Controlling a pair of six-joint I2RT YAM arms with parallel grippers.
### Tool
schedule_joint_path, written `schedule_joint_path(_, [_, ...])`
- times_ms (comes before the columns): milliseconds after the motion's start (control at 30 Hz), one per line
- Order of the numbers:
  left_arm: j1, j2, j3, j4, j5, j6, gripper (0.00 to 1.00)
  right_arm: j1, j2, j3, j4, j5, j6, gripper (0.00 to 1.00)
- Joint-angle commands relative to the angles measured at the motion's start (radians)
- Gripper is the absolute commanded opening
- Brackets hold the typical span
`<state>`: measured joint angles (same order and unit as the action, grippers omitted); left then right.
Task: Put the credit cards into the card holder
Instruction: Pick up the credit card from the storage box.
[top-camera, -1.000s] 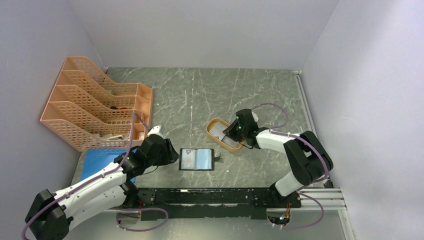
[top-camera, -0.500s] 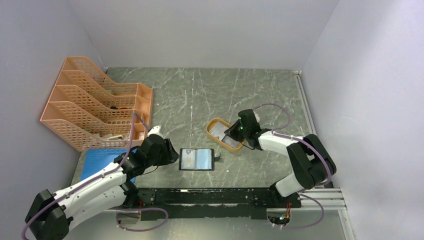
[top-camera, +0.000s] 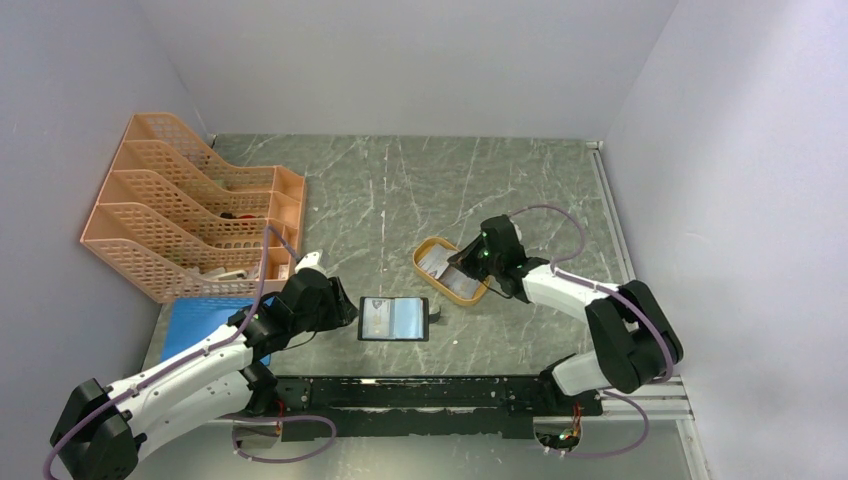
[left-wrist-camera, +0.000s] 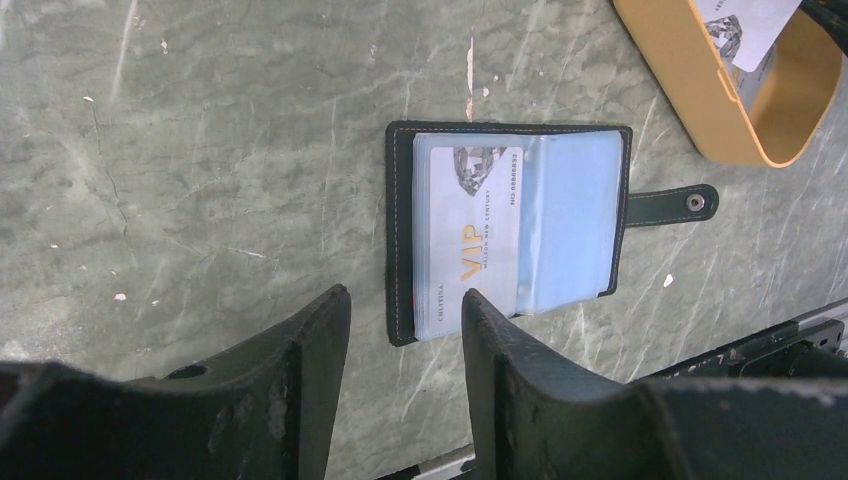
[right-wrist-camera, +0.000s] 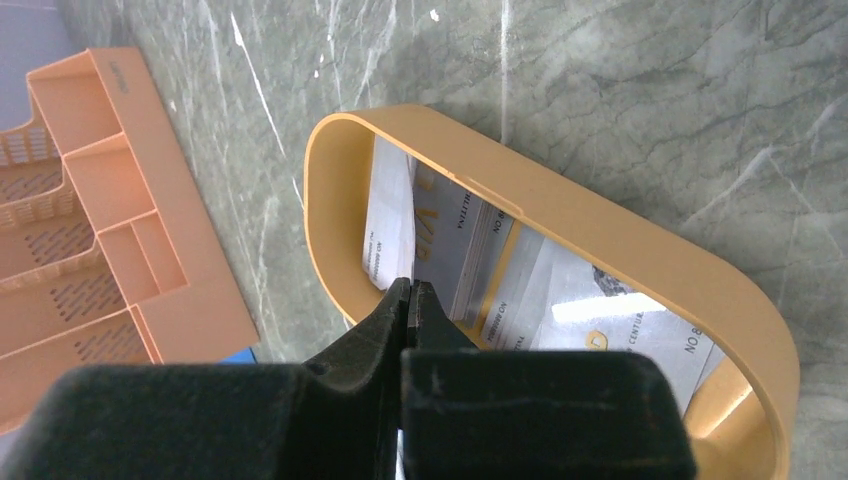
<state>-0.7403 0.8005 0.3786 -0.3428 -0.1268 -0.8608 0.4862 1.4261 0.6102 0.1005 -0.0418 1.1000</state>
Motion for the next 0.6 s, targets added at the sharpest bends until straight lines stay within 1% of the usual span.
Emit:
schedule_joint_path(0, [0.002, -0.011, 0.014, -0.003, -0.002, -0.003, 0.5, -0.003, -0.031, 0.011, -0.059, -0.022, 0.041, 0.0])
schedule_joint_path(200, [0.002, -0.021, 0.021, -0.015, -0.012, 0.0, 0.5, -0.004, -0.063, 0.058, -0.137, -0.019, 0.068, 0.0])
schedule_joint_path(400, [0.002, -0.022, 0.029, -0.022, -0.018, 0.003, 0.49, -0.016, -0.088, 0.066, -0.158, -0.037, 0.098, 0.0])
schedule_joint_path(567, [0.002, -0.028, 0.041, -0.038, -0.026, 0.009, 0.5, -0.03, -0.14, 0.078, -0.188, -0.031, 0.118, 0.0])
